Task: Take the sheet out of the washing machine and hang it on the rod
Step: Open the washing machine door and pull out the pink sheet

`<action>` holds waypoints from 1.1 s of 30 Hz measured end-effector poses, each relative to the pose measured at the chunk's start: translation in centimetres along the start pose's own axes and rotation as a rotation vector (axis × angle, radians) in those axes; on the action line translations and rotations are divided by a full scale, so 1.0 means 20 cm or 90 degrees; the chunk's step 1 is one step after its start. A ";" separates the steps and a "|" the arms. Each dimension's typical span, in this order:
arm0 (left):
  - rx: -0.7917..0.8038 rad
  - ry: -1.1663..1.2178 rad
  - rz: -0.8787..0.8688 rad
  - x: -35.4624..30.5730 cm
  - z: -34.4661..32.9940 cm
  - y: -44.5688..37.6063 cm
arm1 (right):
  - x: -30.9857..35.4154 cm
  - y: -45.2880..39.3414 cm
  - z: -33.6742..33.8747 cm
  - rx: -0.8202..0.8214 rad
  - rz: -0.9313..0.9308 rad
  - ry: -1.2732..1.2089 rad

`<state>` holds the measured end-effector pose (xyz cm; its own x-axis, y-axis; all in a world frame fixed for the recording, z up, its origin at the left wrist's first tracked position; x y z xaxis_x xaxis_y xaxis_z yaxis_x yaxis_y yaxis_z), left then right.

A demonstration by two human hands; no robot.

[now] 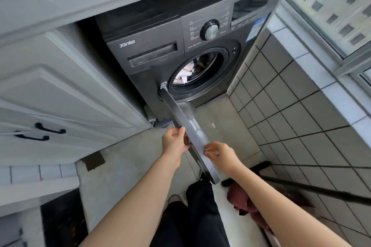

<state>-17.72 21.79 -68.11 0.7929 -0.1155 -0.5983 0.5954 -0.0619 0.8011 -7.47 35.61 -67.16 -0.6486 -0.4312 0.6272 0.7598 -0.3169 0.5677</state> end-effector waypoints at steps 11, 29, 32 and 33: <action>-0.042 -0.126 -0.092 -0.06 0.41 0.02 | 0.23 0.07 -0.40 0.077 0.031 -0.059; -0.267 -0.450 -0.330 -0.41 0.50 0.19 | 0.20 -0.03 -0.29 0.130 0.011 -0.017; -0.252 -0.491 -0.398 -0.50 0.34 0.18 | 0.13 -0.13 -0.11 0.125 0.007 0.033; -0.244 -0.505 -0.417 -0.52 0.28 0.16 | 0.10 -0.17 -0.05 0.124 0.008 0.047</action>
<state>-24.78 17.20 -59.23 0.0816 -0.7857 -0.6132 0.9805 -0.0472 0.1908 -11.32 34.87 -68.32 -0.6291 -0.4966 0.5980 0.7393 -0.1448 0.6576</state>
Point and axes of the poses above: each hand's wrist, its own y-axis away from the middle knuckle, its own z-axis out of the back of the hand, x = y × z, the point moved 7 cm from there along -y, towards the middle knuckle, and after that the axes turned 4 degrees about z, right-handed, at the moved point
